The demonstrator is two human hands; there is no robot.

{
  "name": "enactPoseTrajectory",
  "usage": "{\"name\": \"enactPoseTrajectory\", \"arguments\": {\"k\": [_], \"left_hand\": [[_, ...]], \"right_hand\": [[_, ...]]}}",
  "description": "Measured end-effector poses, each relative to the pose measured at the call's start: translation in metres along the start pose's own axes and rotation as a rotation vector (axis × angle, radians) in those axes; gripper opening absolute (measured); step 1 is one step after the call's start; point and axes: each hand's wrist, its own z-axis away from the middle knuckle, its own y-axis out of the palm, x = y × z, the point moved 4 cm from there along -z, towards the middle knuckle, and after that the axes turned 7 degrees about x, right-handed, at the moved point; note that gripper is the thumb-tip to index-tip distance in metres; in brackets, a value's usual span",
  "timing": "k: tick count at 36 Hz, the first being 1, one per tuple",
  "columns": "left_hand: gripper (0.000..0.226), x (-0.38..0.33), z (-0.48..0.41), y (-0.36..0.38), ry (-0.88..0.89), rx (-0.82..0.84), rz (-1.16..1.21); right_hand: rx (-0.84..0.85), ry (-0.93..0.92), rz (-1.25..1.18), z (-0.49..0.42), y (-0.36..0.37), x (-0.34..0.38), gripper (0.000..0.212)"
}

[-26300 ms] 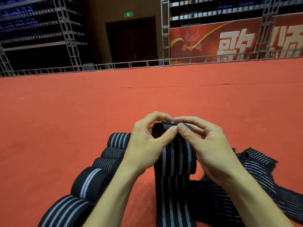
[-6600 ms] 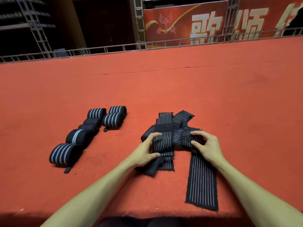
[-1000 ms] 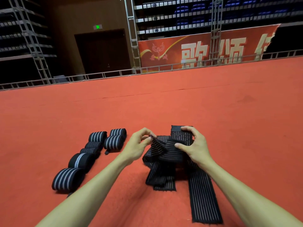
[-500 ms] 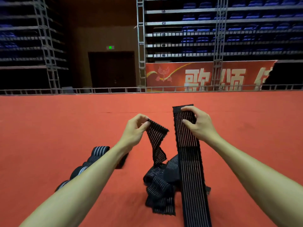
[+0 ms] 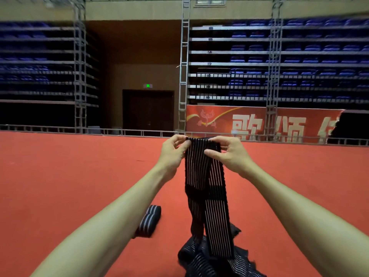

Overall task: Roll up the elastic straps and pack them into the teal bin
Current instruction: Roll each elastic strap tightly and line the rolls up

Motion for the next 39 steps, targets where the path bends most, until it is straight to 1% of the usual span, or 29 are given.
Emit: {"name": "enactPoseTrajectory", "arguments": {"k": [2, 5, 8, 11, 13, 16, 19, 24, 29, 32, 36, 39], "left_hand": [[0.016, 0.000, -0.002, 0.001, -0.021, 0.006, 0.035], [0.015, -0.002, -0.003, 0.002, -0.041, 0.026, 0.088], [0.014, -0.006, -0.004, 0.002, -0.070, 0.060, 0.126], [0.010, -0.012, -0.005, 0.003, -0.073, 0.102, 0.113], [0.013, -0.018, -0.007, 0.003, -0.049, 0.100, 0.101], [0.012, -0.025, -0.008, 0.003, -0.017, 0.087, 0.044], [0.009, -0.031, -0.009, 0.001, 0.021, 0.058, -0.039], [0.014, -0.043, -0.010, 0.001, 0.097, 0.004, -0.142], [0.016, -0.057, -0.012, 0.002, 0.141, 0.033, -0.227], [0.019, -0.065, -0.012, 0.005, 0.162, 0.066, -0.281], [0.022, -0.069, -0.013, 0.008, 0.175, 0.092, -0.385], [0.018, -0.071, -0.012, 0.011, 0.204, 0.088, -0.413]], "right_hand": [[0.007, -0.008, -0.007, -0.005, 0.000, 0.003, 0.017], [-0.006, -0.014, -0.080, -0.010, -0.003, 0.006, 0.017], [0.003, -0.016, -0.127, -0.011, -0.006, 0.006, 0.012], [-0.002, -0.014, -0.158, -0.011, -0.009, 0.006, 0.009], [-0.004, -0.008, -0.180, -0.012, -0.012, 0.006, 0.010], [0.019, -0.021, -0.185, -0.014, -0.015, 0.009, 0.010], [0.040, -0.045, -0.181, -0.015, -0.018, 0.013, 0.015], [0.095, -0.036, -0.145, -0.015, -0.026, 0.019, 0.014], [0.130, -0.026, -0.064, -0.016, -0.040, 0.026, 0.014], [0.151, -0.026, -0.059, -0.017, -0.047, 0.032, 0.015], [0.118, -0.048, 0.009, -0.018, -0.056, 0.038, 0.012], [0.056, -0.063, 0.059, -0.020, -0.060, 0.035, 0.014]]}}
